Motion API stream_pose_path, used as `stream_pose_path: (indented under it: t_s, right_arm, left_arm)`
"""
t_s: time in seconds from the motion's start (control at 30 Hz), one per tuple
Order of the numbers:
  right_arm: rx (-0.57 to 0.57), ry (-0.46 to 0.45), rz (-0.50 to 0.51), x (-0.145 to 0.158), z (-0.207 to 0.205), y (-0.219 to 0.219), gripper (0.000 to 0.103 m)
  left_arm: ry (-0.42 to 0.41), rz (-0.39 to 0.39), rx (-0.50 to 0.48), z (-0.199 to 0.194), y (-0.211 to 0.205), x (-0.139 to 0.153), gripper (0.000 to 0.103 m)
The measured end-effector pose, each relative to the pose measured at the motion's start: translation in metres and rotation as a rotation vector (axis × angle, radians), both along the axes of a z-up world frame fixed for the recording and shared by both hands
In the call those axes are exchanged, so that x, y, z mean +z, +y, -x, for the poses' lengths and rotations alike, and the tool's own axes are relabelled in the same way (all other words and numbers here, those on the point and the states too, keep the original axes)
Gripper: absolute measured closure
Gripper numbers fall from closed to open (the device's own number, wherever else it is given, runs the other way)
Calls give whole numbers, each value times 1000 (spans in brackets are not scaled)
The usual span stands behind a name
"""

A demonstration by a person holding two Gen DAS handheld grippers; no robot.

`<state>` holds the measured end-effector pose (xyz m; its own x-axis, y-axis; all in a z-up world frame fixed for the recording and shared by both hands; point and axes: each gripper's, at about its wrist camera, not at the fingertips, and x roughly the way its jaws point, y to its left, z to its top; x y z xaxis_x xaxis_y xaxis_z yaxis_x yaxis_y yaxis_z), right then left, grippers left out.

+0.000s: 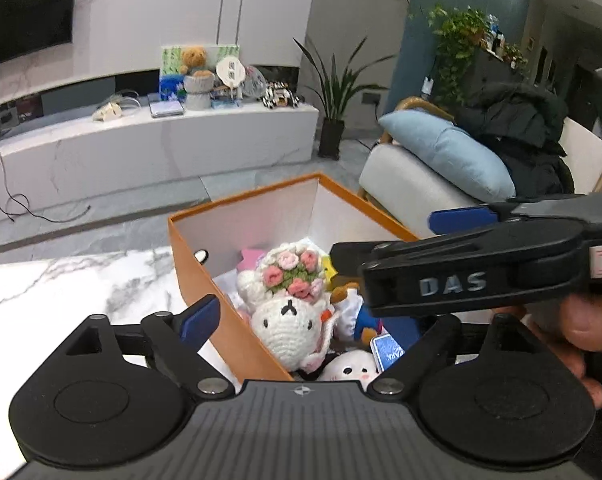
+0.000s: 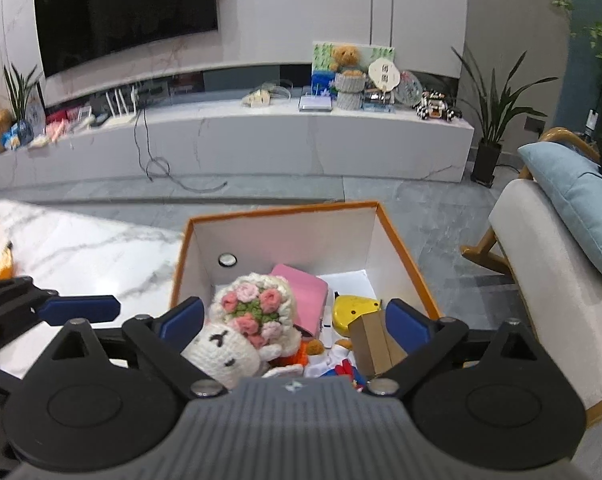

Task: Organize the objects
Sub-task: 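Withdraw both tools upward away from the filled box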

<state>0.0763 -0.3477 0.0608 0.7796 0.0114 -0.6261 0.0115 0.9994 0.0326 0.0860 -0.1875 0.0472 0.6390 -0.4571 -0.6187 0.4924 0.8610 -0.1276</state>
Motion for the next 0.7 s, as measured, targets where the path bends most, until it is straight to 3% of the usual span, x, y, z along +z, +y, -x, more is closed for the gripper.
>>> stream_pose_path:
  t_s: [0.1,0.27,0.47,0.7]
  right_arm:
    - [-18,-36,-28,12,13,-2,1]
    - [-27,-51,8,14,23,-1,1]
    - [-71,-16,29,6,18,-9,1]
    - [-103,37,11,-4,14,-17,1]
  left_arm:
    - [-11,-26,33,3,-3,2,0]
    - [-3,-56,100,-2,-1,2,0]
    - [12,-39,109,-6,5,0,0]
    - [7,-71,99,-3,2,-2,0]
